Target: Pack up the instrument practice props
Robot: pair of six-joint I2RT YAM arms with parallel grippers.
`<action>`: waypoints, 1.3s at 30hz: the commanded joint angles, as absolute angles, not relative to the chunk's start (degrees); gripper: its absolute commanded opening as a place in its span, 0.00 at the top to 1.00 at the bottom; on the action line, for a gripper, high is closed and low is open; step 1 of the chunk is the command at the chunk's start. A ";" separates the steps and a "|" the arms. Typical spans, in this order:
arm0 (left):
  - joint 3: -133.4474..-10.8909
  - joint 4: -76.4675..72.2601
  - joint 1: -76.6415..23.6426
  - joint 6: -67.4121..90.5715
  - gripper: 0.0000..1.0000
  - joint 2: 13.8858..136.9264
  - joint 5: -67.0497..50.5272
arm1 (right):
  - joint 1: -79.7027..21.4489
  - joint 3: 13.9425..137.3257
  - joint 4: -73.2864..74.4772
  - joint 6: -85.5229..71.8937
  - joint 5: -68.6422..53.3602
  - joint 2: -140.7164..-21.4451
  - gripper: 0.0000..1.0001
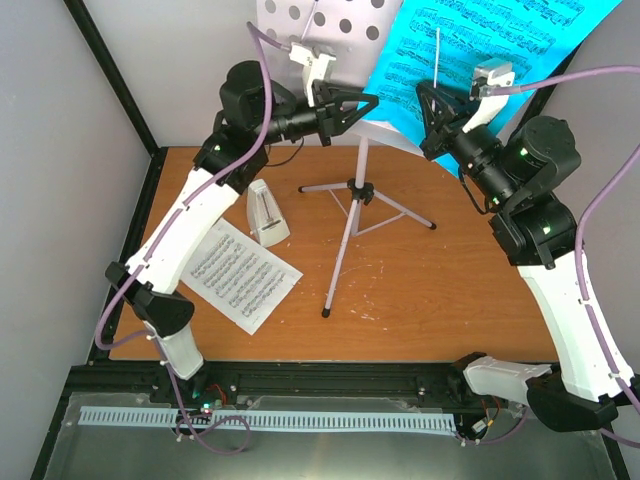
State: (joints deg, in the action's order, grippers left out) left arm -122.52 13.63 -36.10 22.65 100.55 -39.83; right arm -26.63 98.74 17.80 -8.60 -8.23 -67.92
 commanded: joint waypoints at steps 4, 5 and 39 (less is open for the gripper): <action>-123.13 9.72 -28.93 28.58 1.00 96.25 -49.10 | -26.72 96.12 13.77 -9.85 -8.86 -66.36 0.97; -122.45 9.67 -27.98 28.79 1.00 95.30 -49.28 | -26.71 96.01 13.67 -10.04 -8.77 -66.42 0.97; -82.04 10.88 17.05 7.38 1.00 54.17 4.98 | -26.72 99.52 18.28 -12.20 -7.52 -67.86 0.43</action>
State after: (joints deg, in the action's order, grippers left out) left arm -90.80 13.67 16.73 15.42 61.21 -8.93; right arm -26.76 100.12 19.38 -12.58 -6.90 -69.93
